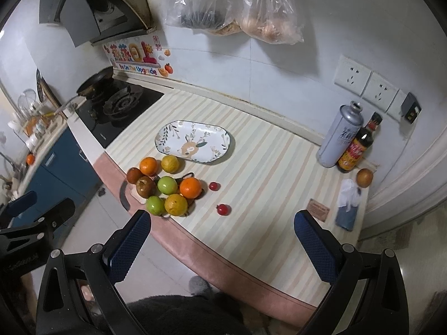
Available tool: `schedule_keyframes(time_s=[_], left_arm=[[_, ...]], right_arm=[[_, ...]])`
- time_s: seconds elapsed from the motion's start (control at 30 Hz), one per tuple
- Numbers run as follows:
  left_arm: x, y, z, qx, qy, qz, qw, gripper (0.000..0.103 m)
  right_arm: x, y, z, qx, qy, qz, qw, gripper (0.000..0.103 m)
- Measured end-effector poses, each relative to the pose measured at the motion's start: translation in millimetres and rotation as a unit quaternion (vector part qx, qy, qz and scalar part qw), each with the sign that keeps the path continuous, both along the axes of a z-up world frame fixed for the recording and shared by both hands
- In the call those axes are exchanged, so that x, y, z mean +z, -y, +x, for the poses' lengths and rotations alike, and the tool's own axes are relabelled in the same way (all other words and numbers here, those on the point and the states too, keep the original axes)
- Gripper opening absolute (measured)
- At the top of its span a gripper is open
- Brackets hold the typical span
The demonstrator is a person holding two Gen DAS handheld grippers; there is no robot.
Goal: Organize fruits
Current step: 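Grasp the brown round fruit with the left tool while the right tool grasps a yellow citrus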
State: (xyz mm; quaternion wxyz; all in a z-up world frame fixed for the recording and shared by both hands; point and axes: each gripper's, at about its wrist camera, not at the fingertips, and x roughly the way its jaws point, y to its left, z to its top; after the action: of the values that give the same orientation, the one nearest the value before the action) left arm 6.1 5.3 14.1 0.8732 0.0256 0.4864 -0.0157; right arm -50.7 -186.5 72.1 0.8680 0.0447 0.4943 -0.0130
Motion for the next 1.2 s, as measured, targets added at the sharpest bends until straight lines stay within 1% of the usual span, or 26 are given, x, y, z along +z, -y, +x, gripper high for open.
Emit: schedule_keyframes(time_s=[0.07,0.13,0.17,0.27,0.3,0.37,0.43,0.53,0.6,0.63,0.7,0.73,0.77,0.83,0.87,0.97,1.03,1.07,1.13,1.2], left_arm=[[-4.1,-5.3,10.5,0.023,0.014,0.020,0.9994,0.103],[-12.3,-11.4,19.7,0.041,0.020,0.032,0.9984,0.103],[-19.6,-16.5,28.0,0.056,0.020,0.045,0.9972,0.103],[-47.1,-30.7,52.6,0.090,0.003,0.072,0.9934,0.103],[-59.6,-37.0,62.8,0.101,-0.011,0.083,0.9913,0.103],[-82.4,-49.5,78.2,0.113,-0.036,0.078,0.9898,0.103],[-111.8,-64.4,96.2,0.121,-0.076,0.078,0.9866,0.103],[-144.9,-85.4,119.1,0.126,-0.120,0.064,0.9826,0.103],[-167.9,-100.4,137.2,0.130,-0.146,0.050,0.9793,0.100],[-177.6,-105.4,146.5,0.130,-0.154,0.044,0.9785,0.100],[-198.4,-116.9,169.9,0.125,-0.172,0.023,0.9768,0.096],[-208.8,-122.3,181.7,0.119,-0.181,0.007,0.9761,0.089],[-219.5,-126.9,193.8,0.112,-0.195,-0.010,0.9742,0.084],[-237.0,-131.7,212.2,0.096,-0.215,-0.035,0.9713,0.084],[-246.1,-131.3,221.7,0.084,-0.223,-0.040,0.9703,0.084],[-271.7,-123.7,243.4,0.047,-0.248,-0.026,0.9673,0.084],[-285.9,-124.0,255.1,0.032,-0.263,-0.022,0.9641,0.084],[-294.1,-122.8,259.2,0.024,-0.272,-0.019,0.9619,0.082],[-305.0,-121.7,263.6,0.015,-0.285,-0.026,0.9580,0.076],[-311.6,-119.1,265.1,0.005,-0.297,-0.042,0.9538,0.076]], right_arm=[[-10.0,5.3,7.3,-0.001,-0.003,0.019,1.000,0.103],[-28.2,11.2,19.2,0.004,-0.014,0.046,0.999,0.103],[-41.4,11.0,28.7,0.008,-0.025,0.065,0.998,0.103],[-79.8,8.8,52.8,0.018,-0.062,0.102,0.993,0.103],[-95.6,6.7,62.6,0.024,-0.074,0.120,0.990,0.103],[-126.9,0.7,79.9,0.030,-0.100,0.145,0.984,0.103],[-163.3,-8.8,98.2,0.030,-0.126,0.163,0.978,0.103],[-216.3,-23.1,120.0,0.021,-0.166,0.185,0.968,0.101],[-252.6,-33.9,134.2,0.010,-0.195,0.201,0.960,0.099],[-267.7,-38.5,140.0,0.004,-0.204,0.206,0.957,0.098],[-298.8,-49.0,151.7,-0.014,-0.225,0.207,0.952,0.092],[-310.3,-52.5,156.3,-0.023,-0.233,0.208,0.950,0.091],[-321.7,-56.3,160.3,-0.033,-0.241,0.208,0.947,0.089],[-339.3,-62.9,168.9,-0.054,-0.256,0.220,0.940,0.088],[-348.1,-66.9,173.0,-0.064,-0.263,0.225,0.936,0.088],[-362.2,-77.4,178.0,-0.079,-0.277,0.221,0.932,0.087],[-372.0,-84.7,180.2,-0.088,-0.288,0.219,0.928,0.084],[-375.3,-87.6,180.3,-0.092,-0.292,0.222,0.925,0.082],[-379.4,-91.6,180.0,-0.099,-0.297,0.223,0.923,0.081],[-384.5,-96.7,181.6,-0.104,-0.300,0.227,0.921,0.078]])
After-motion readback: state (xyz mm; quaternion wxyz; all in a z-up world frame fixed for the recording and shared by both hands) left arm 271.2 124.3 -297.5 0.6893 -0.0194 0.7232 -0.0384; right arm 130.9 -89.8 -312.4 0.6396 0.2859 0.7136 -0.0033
